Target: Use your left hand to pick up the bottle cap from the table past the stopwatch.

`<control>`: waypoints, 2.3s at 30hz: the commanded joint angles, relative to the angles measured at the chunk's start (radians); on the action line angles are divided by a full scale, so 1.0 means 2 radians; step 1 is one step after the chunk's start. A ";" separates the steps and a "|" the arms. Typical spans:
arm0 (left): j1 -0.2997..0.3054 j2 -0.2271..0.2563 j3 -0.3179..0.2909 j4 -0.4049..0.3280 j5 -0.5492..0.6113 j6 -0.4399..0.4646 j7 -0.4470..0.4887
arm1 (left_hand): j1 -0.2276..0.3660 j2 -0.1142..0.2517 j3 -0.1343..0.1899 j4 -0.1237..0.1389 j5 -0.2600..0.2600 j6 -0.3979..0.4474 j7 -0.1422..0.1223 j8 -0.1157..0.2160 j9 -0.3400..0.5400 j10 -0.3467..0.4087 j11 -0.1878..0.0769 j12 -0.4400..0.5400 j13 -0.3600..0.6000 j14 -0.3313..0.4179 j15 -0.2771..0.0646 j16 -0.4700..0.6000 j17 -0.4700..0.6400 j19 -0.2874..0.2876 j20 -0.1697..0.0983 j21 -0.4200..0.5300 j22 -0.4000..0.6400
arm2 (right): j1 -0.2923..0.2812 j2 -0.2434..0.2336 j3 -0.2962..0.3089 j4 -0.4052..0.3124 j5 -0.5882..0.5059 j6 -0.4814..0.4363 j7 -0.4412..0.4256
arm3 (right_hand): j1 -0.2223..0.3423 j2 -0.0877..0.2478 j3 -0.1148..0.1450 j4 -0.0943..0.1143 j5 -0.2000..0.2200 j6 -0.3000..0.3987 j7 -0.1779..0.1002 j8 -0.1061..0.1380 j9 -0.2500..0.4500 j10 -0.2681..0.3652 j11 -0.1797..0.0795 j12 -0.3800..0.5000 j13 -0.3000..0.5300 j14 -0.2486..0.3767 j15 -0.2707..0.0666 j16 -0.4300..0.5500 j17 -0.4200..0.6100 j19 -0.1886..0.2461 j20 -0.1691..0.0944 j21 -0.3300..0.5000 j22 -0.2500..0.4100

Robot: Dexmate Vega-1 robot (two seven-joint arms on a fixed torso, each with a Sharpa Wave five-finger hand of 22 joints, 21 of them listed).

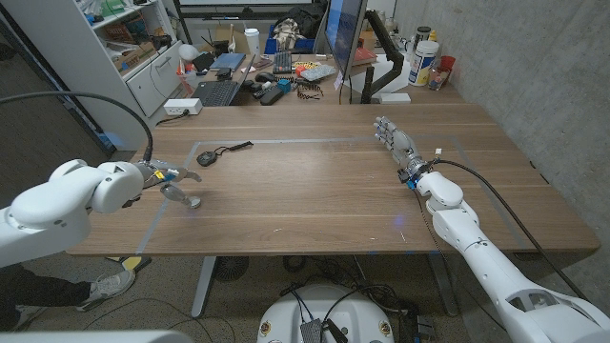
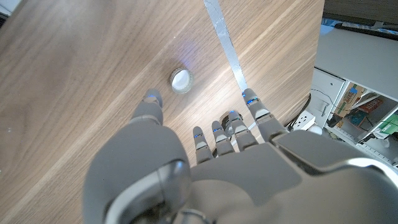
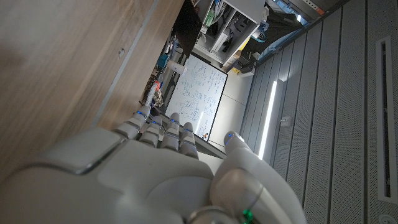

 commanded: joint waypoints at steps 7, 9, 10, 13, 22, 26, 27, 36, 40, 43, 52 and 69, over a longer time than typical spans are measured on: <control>-0.004 0.003 0.012 0.031 -0.021 0.013 0.030 | 0.010 0.000 -0.002 0.004 -0.002 0.006 -0.001 0.004 0.002 0.018 0.000 0.008 0.002 0.012 -0.034 0.003 0.003 0.004 -0.001 -0.001 0.000 | 0.003 -0.002 -0.005 -0.002 -0.006 -0.008 -0.002 | -0.004 -0.002 -0.002 0.001 0.003 0.000 -0.003 0.001 0.002 -0.001 0.001 -0.001 0.003 0.000 0.004 0.000 0.001 0.005 -0.003 0.000 0.003; -0.008 0.007 0.018 0.037 -0.029 0.012 0.036 | 0.010 0.000 -0.002 0.004 -0.002 0.007 -0.001 0.004 0.002 0.019 0.001 0.008 0.002 0.013 -0.035 0.004 0.003 0.006 -0.001 -0.001 0.000 | 0.004 -0.002 -0.006 -0.001 -0.007 -0.009 -0.002 | -0.004 -0.002 -0.002 0.001 0.003 0.000 -0.004 0.001 0.002 -0.001 0.000 -0.001 0.003 0.000 0.004 0.000 0.001 0.004 -0.003 0.000 0.003; -0.009 0.010 0.020 0.039 -0.032 0.012 0.039 | 0.011 0.000 -0.002 0.004 -0.002 0.008 -0.001 0.005 0.002 0.020 0.001 0.008 0.001 0.014 -0.035 0.004 0.003 0.007 -0.001 0.000 0.000 | 0.005 -0.002 -0.007 0.000 -0.007 -0.009 -0.002 | -0.004 -0.002 -0.002 0.001 0.003 0.000 -0.003 0.001 0.002 -0.001 -0.001 -0.001 0.003 -0.001 0.005 0.000 0.001 0.004 -0.003 0.000 0.003; -0.023 0.024 0.038 0.046 -0.046 0.012 0.049 | 0.011 0.001 -0.002 0.005 -0.003 0.010 -0.001 0.005 0.002 0.021 0.000 0.008 0.001 0.016 -0.036 0.004 0.003 0.008 -0.001 0.000 0.000 | 0.010 -0.001 -0.009 0.004 -0.009 -0.009 -0.001 | -0.004 -0.002 -0.002 0.001 0.003 0.000 -0.004 0.001 0.002 -0.001 0.000 -0.002 0.003 -0.001 0.005 0.000 0.001 0.005 -0.003 0.000 0.003; -0.057 0.069 0.089 0.054 -0.085 0.021 0.080 | 0.014 0.001 -0.002 0.005 -0.003 0.016 -0.001 0.007 0.002 0.026 -0.007 0.009 0.001 0.020 -0.041 0.005 0.003 0.009 -0.003 0.000 -0.001 | 0.020 0.004 -0.011 0.023 -0.008 -0.001 0.006 | -0.005 -0.003 -0.002 0.002 0.003 0.000 -0.004 0.001 0.002 -0.001 0.001 -0.001 0.003 0.000 0.005 0.000 0.001 0.005 -0.003 0.000 0.003; -0.096 0.095 0.138 0.049 -0.102 0.025 0.098 | 0.017 0.002 -0.001 0.005 -0.003 0.022 -0.001 0.009 0.002 0.035 -0.007 0.012 0.002 0.024 -0.042 0.005 0.003 0.012 -0.002 0.000 -0.001 | 0.023 0.006 -0.009 0.033 -0.006 0.005 0.008 | -0.005 -0.003 -0.003 0.002 0.003 0.000 -0.004 0.001 0.002 -0.001 0.001 -0.001 0.003 0.000 0.005 0.000 0.001 0.005 -0.003 0.000 0.003; -0.106 0.095 0.148 0.047 -0.099 0.025 0.096 | 0.018 0.002 -0.001 0.005 -0.003 0.023 -0.001 0.010 0.003 0.037 -0.009 0.013 0.002 0.025 -0.042 0.006 0.003 0.012 -0.002 0.000 -0.001 | 0.023 0.006 -0.009 0.034 -0.005 0.006 0.009 | -0.005 -0.003 -0.003 0.002 0.003 0.000 -0.004 0.001 0.002 -0.001 0.002 -0.002 0.003 0.000 0.004 0.000 0.001 0.005 -0.003 0.000 0.003; -0.175 0.093 0.222 0.034 -0.079 0.028 0.086 | 0.024 0.002 -0.001 0.004 -0.002 0.035 -0.001 0.014 0.003 0.045 -0.012 0.015 0.003 0.036 -0.046 0.007 0.004 0.019 -0.003 0.003 -0.001 | 0.021 0.006 -0.003 0.041 -0.001 0.010 0.013 | -0.006 -0.003 -0.003 0.002 0.003 0.000 -0.004 0.001 0.002 -0.001 0.000 -0.001 0.003 0.000 0.005 0.000 0.001 0.005 -0.003 -0.001 0.003; -0.189 0.089 0.240 0.034 -0.073 0.031 0.083 | 0.027 0.002 0.000 0.004 -0.002 0.039 -0.001 0.016 0.003 0.045 -0.012 0.015 0.003 0.038 -0.047 0.008 0.005 0.024 -0.004 0.005 -0.001 | 0.020 0.006 -0.002 0.042 -0.001 0.011 0.014 | -0.006 -0.003 -0.003 0.003 0.003 0.000 -0.004 0.001 0.002 -0.001 0.001 -0.001 0.003 0.000 0.005 0.000 0.001 0.005 -0.003 -0.001 0.003; -0.192 0.090 0.246 0.034 -0.072 0.034 0.078 | 0.029 0.001 0.000 0.003 -0.002 0.040 -0.001 0.016 0.003 0.044 -0.013 0.015 0.004 0.039 -0.048 0.007 0.005 0.024 -0.004 0.005 -0.001 | 0.020 0.006 -0.001 0.043 0.000 0.012 0.014 | -0.007 -0.003 -0.003 0.003 0.003 0.000 -0.004 0.001 0.002 -0.001 0.000 -0.001 0.003 0.000 0.005 0.000 0.001 0.005 -0.004 -0.001 0.003; -0.178 0.095 0.239 0.039 -0.076 0.036 0.088 | 0.033 -0.001 0.000 0.002 -0.002 0.042 -0.001 0.016 0.003 0.042 -0.013 0.014 0.004 0.039 -0.048 0.006 0.006 0.027 -0.005 0.006 0.000 | 0.023 0.010 -0.002 0.047 -0.002 0.014 0.014 | -0.008 -0.003 -0.003 0.004 0.003 0.000 -0.004 0.001 0.002 -0.001 0.000 -0.001 0.003 0.000 0.004 0.000 0.001 0.005 -0.004 -0.001 0.003; -0.200 0.079 0.267 0.061 -0.047 0.017 0.092 | 0.046 -0.001 0.003 0.000 0.000 0.051 -0.001 0.020 0.004 0.050 -0.014 0.019 0.007 0.051 -0.053 0.008 0.009 0.039 -0.009 0.010 0.000 | 0.024 0.015 -0.005 0.051 -0.007 0.016 0.007 | -0.010 -0.003 -0.003 0.005 0.003 0.001 -0.004 0.001 0.002 -0.001 0.000 -0.001 0.003 0.000 0.004 0.000 0.001 0.005 -0.004 -0.001 0.003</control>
